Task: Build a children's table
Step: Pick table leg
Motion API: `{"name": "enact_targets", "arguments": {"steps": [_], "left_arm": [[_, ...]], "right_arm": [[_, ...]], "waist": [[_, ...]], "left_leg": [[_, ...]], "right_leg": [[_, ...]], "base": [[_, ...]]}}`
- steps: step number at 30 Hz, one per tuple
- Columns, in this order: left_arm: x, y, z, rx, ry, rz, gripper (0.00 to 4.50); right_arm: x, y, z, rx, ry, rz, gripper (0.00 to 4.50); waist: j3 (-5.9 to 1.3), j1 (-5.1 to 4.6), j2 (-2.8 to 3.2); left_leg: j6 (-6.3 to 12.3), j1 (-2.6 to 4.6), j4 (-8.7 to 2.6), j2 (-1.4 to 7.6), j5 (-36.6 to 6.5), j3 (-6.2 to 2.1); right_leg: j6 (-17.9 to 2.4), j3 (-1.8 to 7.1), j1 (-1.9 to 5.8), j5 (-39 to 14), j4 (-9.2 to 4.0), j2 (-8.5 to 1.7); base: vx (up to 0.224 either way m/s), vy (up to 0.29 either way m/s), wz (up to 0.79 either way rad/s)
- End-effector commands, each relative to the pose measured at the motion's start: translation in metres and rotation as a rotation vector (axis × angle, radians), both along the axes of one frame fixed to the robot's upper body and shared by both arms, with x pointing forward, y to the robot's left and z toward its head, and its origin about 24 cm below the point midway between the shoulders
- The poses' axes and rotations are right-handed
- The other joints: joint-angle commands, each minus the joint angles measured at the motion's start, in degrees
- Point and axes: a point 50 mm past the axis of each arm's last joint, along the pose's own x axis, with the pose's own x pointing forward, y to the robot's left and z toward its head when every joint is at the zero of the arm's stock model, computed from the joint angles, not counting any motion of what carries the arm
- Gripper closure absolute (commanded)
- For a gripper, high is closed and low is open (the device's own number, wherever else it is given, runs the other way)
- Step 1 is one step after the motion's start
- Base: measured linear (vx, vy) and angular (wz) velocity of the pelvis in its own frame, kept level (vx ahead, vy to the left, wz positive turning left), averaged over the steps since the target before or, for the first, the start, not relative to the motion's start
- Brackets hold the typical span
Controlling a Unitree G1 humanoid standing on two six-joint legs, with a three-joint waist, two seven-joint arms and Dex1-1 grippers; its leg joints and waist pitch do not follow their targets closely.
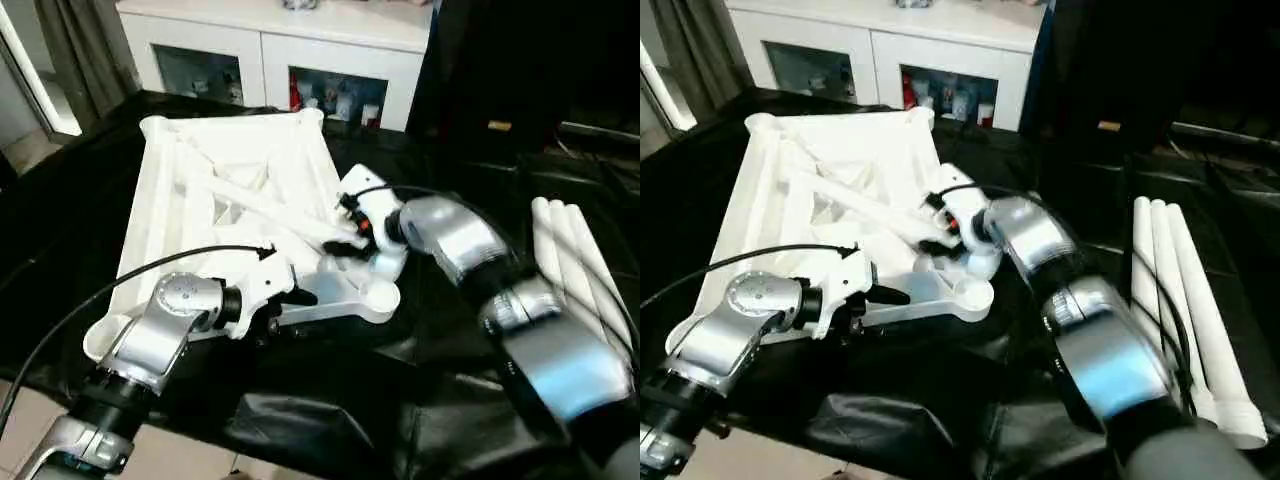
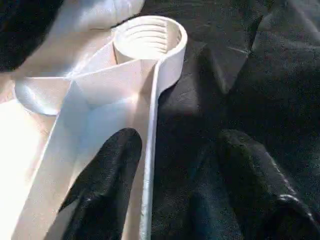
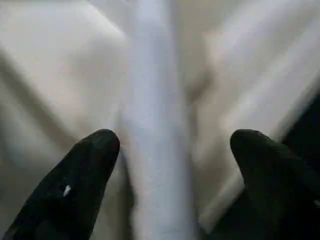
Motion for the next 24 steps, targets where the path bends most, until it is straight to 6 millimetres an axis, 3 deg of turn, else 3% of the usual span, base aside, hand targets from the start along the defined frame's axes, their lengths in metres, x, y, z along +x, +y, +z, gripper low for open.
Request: {"name": "enact_targets", "arguments": {"steps": [1,3,4,7,8,13,15,24], "left_arm": [[-0.002,-0.001,0.002,0.01,-0.004,-0.012,1.34],[-0.003,0.0,0.001,0.011,0.001,-0.009,1.14],[-0.004,0.001,0.001,0.012,0.002,-0.007,1.14],[-0.005,0.003,0.0,0.018,0.005,-0.006,0.91],[-0.005,0.003,0.0,0.018,0.005,-0.007,0.81],[-0.005,0.005,0.003,0.018,0.003,-0.01,0.47],[-0.004,0.005,0.003,0.018,0.005,-0.009,0.14],[-0.004,0.005,0.004,0.021,0.001,-0.005,0.0]], "right_arm": [[0.0,-0.004,-0.006,-0.029,0.002,-0.021,0.14],[0.0,-0.005,-0.008,-0.027,0.035,-0.02,0.09],[0.0,-0.006,-0.009,-0.032,0.045,-0.017,0.09],[0.0,-0.012,-0.01,-0.05,0.086,0.005,0.09],[0.0,-0.012,-0.01,-0.05,0.086,0.004,0.38],[0.003,-0.017,-0.004,-0.048,0.076,0.008,0.83],[0.003,-0.018,-0.003,-0.043,0.085,0.021,1.02],[0.003,-0.023,-0.004,-0.027,0.101,0.029,1.73]], "waist": [[-3.84,-0.09,0.45],[-3.99,-0.09,0.37],[-3.95,-0.08,0.03],[-3.81,-0.02,0.14],[-3.76,0.04,0.15],[-3.78,0.07,0.11],[-3.85,0.08,0.17],[-3.88,0.22,0.13]], "left_leg": [[-0.51,1.01,-3.77,3.06,-5.92,-0.96],[0.15,0.96,-3.63,3.13,-5.18,-0.92],[0.52,0.84,-3.64,3.16,-5.16,-0.86],[0.78,0.74,-3.58,3.24,-5.96,-0.84],[0.76,0.84,-3.6,3.24,-6.19,-0.83],[0.63,0.82,-3.6,3.32,-6.33,-0.86],[0.95,0.87,-3.5,3.31,-6.02,-0.79],[1.42,0.84,-3.45,3.34,-5.82,-0.8]], "right_leg": [[-15.73,2.69,2.93,-0.78,-3.09,-4.51],[-16.08,2.66,2.97,1.19,-2.81,-4.54],[-16.24,2.61,3.07,1.29,-2.84,-4.54],[-16.58,2.63,2.98,-0.53,-2.91,-4.62],[-16.37,2.61,2.89,-1.2,-2.98,-4.57],[-16.31,2.58,2.89,-1.71,-2.87,-4.58],[-16.47,2.56,2.84,-0.61,-2.78,-4.52],[-16.93,2.5,2.86,-1.08,-2.77,-4.57]], "base": [[0.0,0.0,0.0],[0.0,0.0,0.0],[0.0,0.0,0.0],[0.0,0.0,0.0],[0.0,0.0,0.0],[0.0,0.0,0.0],[0.0,0.0,0.0],[0.0,0.0,0.0]]}}
